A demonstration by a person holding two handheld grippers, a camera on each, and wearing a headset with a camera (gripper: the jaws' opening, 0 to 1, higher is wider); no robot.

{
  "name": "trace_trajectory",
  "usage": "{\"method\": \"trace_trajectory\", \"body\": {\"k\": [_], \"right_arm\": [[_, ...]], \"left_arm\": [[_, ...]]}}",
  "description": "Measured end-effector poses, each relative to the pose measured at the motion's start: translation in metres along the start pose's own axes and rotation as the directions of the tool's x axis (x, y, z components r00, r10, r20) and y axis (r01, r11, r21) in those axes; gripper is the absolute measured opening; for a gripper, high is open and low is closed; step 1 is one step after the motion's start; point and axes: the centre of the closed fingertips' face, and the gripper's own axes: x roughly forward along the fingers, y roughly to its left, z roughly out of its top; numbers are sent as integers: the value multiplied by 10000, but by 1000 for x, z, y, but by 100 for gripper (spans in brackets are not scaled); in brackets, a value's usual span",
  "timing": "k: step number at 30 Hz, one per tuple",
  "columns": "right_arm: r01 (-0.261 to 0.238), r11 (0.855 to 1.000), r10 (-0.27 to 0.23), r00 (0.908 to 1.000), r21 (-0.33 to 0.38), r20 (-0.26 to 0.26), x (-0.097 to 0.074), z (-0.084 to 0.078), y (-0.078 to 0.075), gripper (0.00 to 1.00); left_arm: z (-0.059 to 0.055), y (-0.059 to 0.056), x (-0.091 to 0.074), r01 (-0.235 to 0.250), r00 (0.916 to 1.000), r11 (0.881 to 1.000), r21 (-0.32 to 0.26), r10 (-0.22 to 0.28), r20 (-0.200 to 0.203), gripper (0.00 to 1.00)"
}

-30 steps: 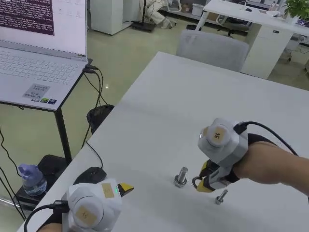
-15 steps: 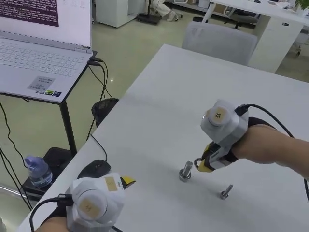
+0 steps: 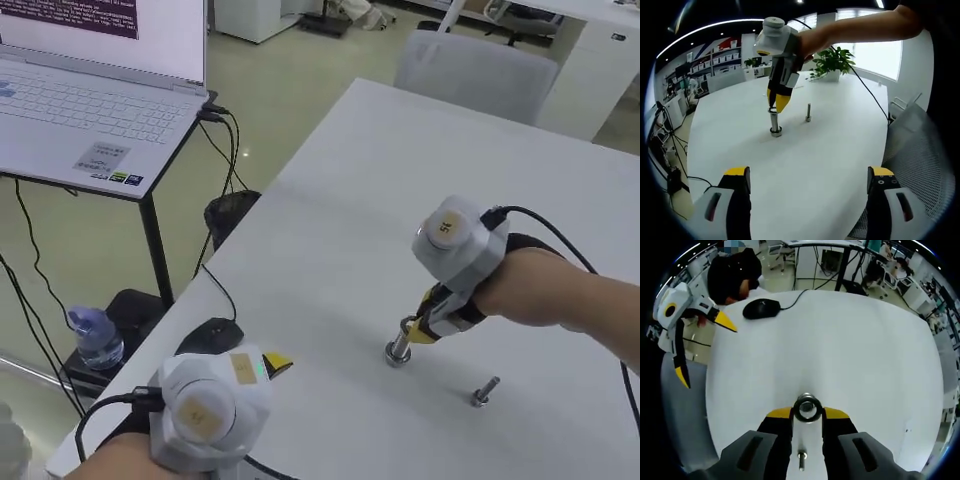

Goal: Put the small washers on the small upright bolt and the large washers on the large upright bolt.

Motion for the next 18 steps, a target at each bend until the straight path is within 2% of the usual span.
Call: {"method": "trace_trajectory", "body": {"k": [18], "right_arm": [[-204, 9996, 197, 9990, -187, -412, 19, -6, 3, 22]], "left_arm": [[-10, 1, -2, -48, 9995, 10000, -26, 47, -301, 93]]}}
